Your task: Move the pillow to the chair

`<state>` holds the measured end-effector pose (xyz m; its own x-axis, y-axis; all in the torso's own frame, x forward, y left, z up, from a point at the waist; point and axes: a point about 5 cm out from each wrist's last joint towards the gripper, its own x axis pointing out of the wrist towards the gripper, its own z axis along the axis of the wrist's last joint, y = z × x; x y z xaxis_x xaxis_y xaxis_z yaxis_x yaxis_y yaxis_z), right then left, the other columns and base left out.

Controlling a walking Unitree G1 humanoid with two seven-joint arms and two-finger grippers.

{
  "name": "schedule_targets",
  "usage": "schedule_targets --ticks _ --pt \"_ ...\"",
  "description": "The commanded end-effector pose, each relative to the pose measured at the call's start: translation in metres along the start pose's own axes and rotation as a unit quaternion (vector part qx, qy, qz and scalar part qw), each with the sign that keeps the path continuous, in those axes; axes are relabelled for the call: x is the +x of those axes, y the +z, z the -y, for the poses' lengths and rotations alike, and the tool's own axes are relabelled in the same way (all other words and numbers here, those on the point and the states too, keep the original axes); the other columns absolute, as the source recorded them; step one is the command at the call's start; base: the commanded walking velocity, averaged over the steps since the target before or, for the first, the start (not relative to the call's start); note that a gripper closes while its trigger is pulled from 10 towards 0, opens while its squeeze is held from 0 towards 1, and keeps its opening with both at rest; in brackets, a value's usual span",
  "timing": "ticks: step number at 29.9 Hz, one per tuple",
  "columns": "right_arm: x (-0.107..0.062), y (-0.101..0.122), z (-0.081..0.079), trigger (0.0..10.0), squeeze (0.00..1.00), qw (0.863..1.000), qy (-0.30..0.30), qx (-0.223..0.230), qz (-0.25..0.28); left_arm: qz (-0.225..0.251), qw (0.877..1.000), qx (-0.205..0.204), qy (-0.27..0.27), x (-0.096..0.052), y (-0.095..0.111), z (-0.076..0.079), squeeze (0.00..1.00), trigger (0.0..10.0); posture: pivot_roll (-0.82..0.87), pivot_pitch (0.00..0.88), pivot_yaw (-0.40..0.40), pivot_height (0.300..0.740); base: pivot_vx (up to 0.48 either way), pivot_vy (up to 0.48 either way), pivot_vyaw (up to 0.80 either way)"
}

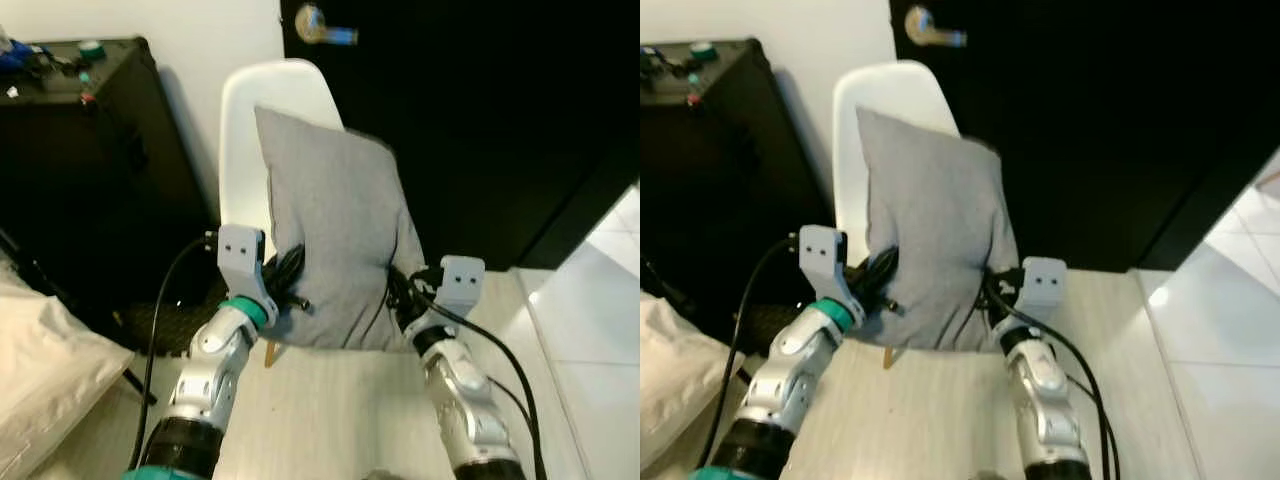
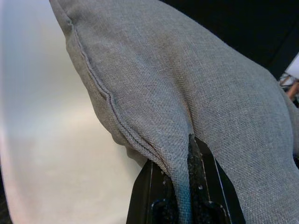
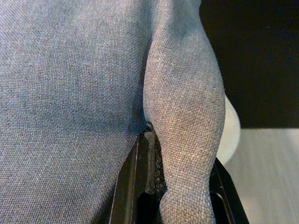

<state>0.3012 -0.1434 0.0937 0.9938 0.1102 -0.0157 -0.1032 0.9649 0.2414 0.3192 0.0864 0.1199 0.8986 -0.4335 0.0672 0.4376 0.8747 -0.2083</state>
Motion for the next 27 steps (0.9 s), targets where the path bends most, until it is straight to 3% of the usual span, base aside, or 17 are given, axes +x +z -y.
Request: schedule_targets --ticks 1,12,27 --pt "0.000 0.004 -0.001 10.0 0.00 1.000 -0.002 -0.004 0.009 0.014 1.000 0.004 -0.024 0.002 0.005 0.009 0.00 10.0 -0.04 0.000 0.136 0.740 0.345 0.000 0.00" --pt "0.000 0.000 0.000 10.0 0.00 1.000 -0.003 -0.008 0.000 0.014 1.000 0.005 -0.027 0.002 0.005 0.008 0.00 10.0 -0.04 0.000 0.135 0.740 0.349 0.000 0.00" --pt "0.002 -0.008 0.003 10.0 0.00 0.998 0.021 -0.051 -0.040 0.009 0.999 0.024 -0.026 0.000 0.003 0.003 0.00 10.0 -0.02 0.000 0.090 0.740 0.348 0.000 0.00"
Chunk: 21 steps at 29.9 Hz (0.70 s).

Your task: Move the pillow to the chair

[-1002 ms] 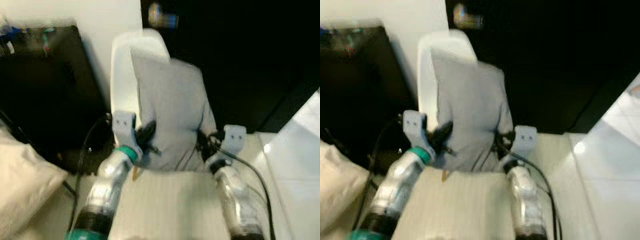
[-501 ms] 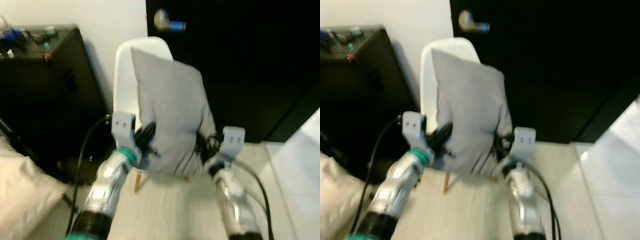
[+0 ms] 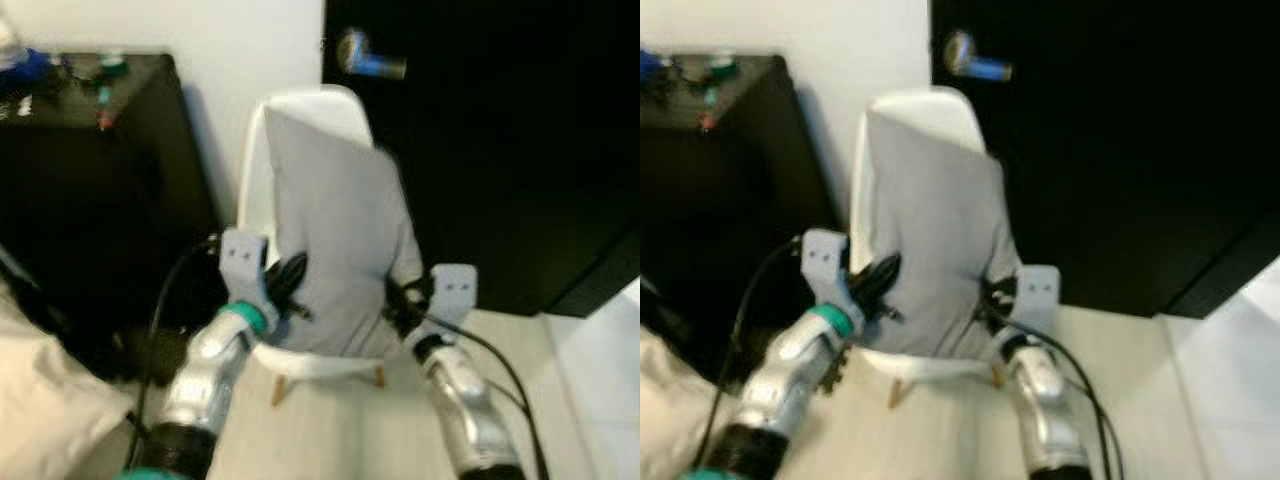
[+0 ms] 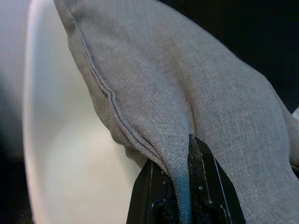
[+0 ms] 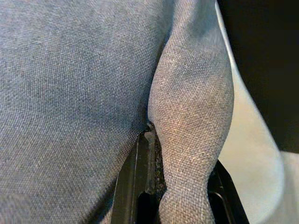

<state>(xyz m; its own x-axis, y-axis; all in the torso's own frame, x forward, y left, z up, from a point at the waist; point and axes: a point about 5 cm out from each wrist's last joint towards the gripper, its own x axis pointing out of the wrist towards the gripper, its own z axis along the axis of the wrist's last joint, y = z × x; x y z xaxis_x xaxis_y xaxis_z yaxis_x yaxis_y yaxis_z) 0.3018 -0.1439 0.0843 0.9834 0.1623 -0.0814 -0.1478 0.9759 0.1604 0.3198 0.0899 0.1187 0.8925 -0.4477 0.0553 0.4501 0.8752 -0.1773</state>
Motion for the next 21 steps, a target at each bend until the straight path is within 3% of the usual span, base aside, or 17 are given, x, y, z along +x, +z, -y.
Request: schedule_targets --ticks 1,13,21 --pt "0.0016 0.0009 0.0000 10.0 0.00 1.000 0.001 -0.008 -0.003 0.017 1.000 0.009 -0.019 0.0014 0.0040 0.0070 0.00 10.0 -0.02 0.000 0.090 0.740 0.349 0.000 0.00" --pt "0.0021 -0.0035 -0.0041 10.0 0.00 1.000 0.018 -0.015 -0.017 0.014 1.000 0.010 -0.013 -0.0021 0.0011 0.0090 0.00 10.0 -0.02 0.012 0.087 0.740 0.337 0.000 0.00" --pt "0.0003 -0.0065 -0.0046 10.0 0.00 1.000 0.019 -0.011 -0.022 0.011 1.000 0.020 0.009 -0.0029 -0.0002 0.0046 0.00 10.0 -0.02 0.016 0.096 0.740 0.000 0.000 0.00"
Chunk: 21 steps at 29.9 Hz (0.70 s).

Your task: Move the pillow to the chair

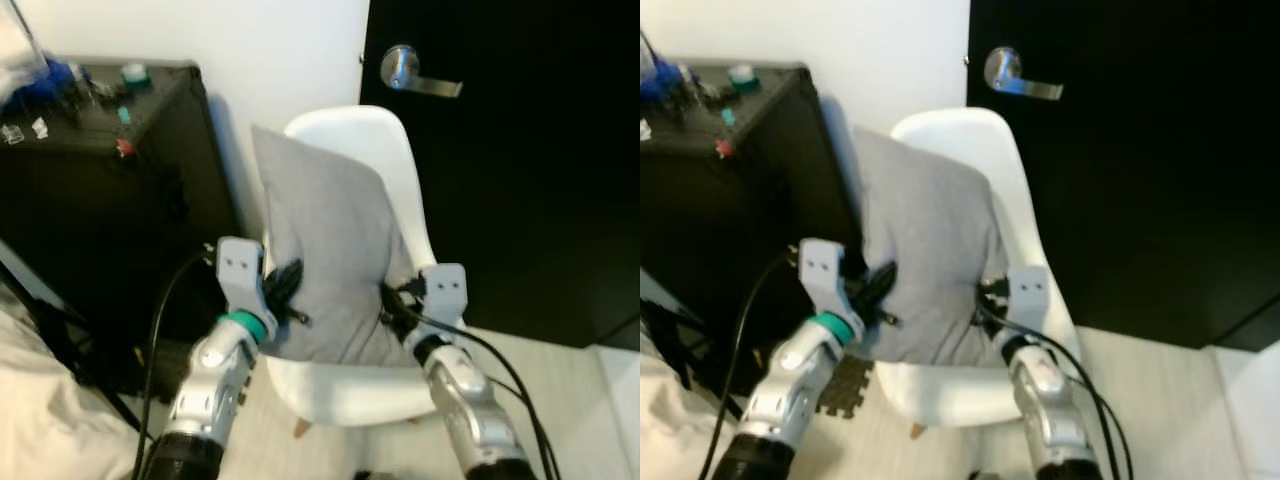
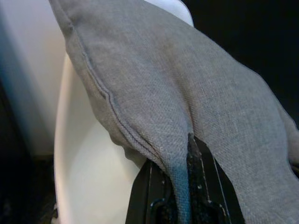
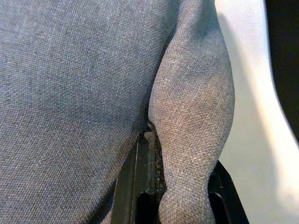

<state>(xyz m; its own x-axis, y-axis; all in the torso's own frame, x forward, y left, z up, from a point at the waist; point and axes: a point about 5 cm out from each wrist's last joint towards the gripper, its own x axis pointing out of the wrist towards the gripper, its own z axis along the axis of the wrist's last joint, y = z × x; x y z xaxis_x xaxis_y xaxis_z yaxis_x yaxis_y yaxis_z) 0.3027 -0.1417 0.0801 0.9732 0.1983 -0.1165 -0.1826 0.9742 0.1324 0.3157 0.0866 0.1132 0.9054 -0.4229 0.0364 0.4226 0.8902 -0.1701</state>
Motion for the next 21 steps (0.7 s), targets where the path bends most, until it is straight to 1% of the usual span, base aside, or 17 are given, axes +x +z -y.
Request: schedule_targets --ticks 1,8,13,14,21 --pt "-0.0011 -0.0021 -0.0033 10.0 0.00 1.000 0.003 0.005 -0.002 0.018 1.000 0.015 -0.006 -0.0005 0.0059 0.0008 0.00 10.0 -0.02 0.016 0.096 0.740 0.000 0.000 0.00" --pt "-0.0018 -0.0042 -0.0047 10.0 0.00 1.000 0.005 0.010 -0.007 0.016 1.000 0.016 -0.006 -0.0012 0.0054 0.0004 0.00 10.0 -0.02 0.016 0.100 0.736 0.000 0.000 0.00" --pt "-0.0026 -0.0057 -0.0059 10.0 0.00 1.000 0.006 0.014 -0.009 0.014 1.000 0.016 -0.007 -0.0018 0.0046 0.0008 0.00 10.0 -0.02 0.015 0.103 0.716 0.000 0.000 0.00" --pt "-0.0029 -0.0061 -0.0061 10.0 0.00 1.000 0.007 0.015 -0.009 0.012 1.000 0.017 -0.008 -0.0017 0.0041 0.0014 0.00 10.0 -0.02 0.015 0.103 0.706 0.000 0.000 0.00" --pt "-0.0039 -0.0070 -0.0065 10.0 0.00 1.000 0.007 0.017 -0.010 0.010 1.000 0.018 -0.009 -0.0017 0.0032 0.0027 0.00 10.0 -0.02 0.014 0.105 0.691 0.000 0.000 0.00"
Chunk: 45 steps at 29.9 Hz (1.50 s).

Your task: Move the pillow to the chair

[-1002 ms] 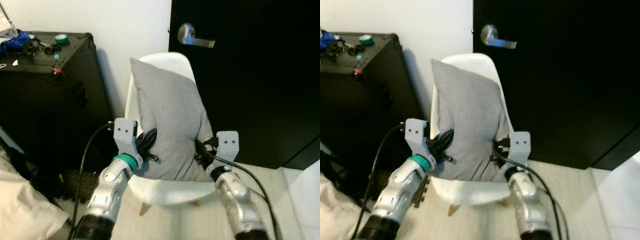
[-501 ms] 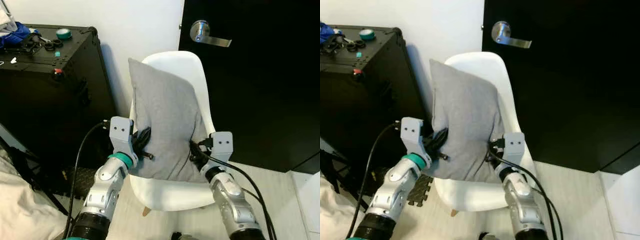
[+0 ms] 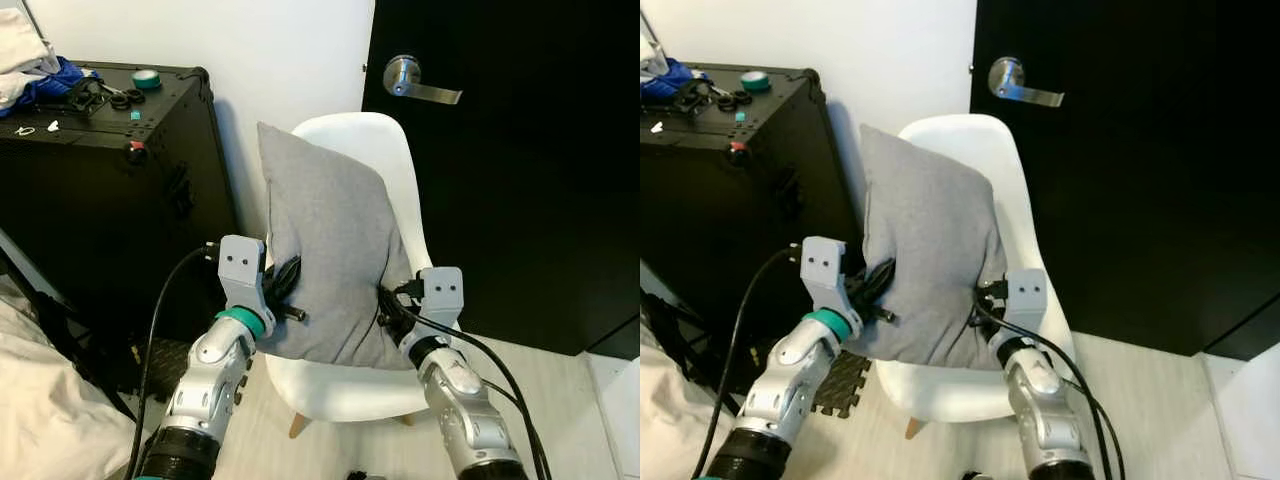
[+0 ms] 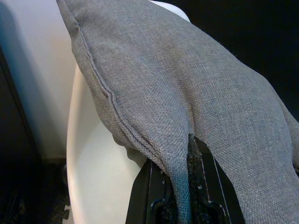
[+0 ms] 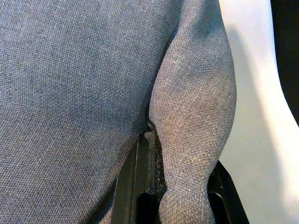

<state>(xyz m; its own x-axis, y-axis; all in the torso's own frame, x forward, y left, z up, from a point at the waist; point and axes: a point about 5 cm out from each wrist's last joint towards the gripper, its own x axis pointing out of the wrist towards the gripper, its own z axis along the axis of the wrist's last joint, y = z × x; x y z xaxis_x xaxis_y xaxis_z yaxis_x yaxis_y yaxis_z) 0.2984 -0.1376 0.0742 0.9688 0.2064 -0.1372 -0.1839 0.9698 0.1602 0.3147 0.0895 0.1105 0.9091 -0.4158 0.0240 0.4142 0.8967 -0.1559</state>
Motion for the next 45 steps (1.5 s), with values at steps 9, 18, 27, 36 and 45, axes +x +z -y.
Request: schedule_targets --ticks 9,18,27,36,45 --pt "-0.003 -0.001 -0.003 10.0 0.00 1.000 0.002 0.006 0.000 0.012 1.000 0.014 -0.019 0.000 0.004 0.007 0.00 10.0 -0.02 0.021 0.111 0.661 0.000 0.000 0.00" --pt "-0.004 -0.003 -0.003 10.0 0.00 1.000 -0.001 0.009 -0.002 0.008 1.000 0.019 -0.023 -0.001 0.003 0.008 0.00 10.0 -0.02 0.026 0.116 0.626 0.000 0.000 0.00" --pt "-0.005 -0.003 -0.002 10.0 0.00 1.000 -0.004 0.011 -0.002 0.007 0.999 0.020 -0.026 0.001 0.003 0.008 0.00 10.0 -0.02 0.026 0.117 0.601 0.000 0.000 0.00" --pt "-0.006 -0.004 -0.003 10.0 0.00 1.000 -0.009 0.015 -0.002 0.005 0.999 0.023 -0.032 0.000 0.004 0.009 0.00 10.0 -0.01 0.035 0.123 0.591 0.000 0.000 0.00" --pt "-0.006 -0.013 0.002 10.0 0.00 0.999 -0.016 -0.005 -0.035 -0.020 0.996 0.028 -0.084 0.005 0.000 0.023 0.00 10.0 -0.01 0.043 0.132 0.591 0.000 0.000 0.00"
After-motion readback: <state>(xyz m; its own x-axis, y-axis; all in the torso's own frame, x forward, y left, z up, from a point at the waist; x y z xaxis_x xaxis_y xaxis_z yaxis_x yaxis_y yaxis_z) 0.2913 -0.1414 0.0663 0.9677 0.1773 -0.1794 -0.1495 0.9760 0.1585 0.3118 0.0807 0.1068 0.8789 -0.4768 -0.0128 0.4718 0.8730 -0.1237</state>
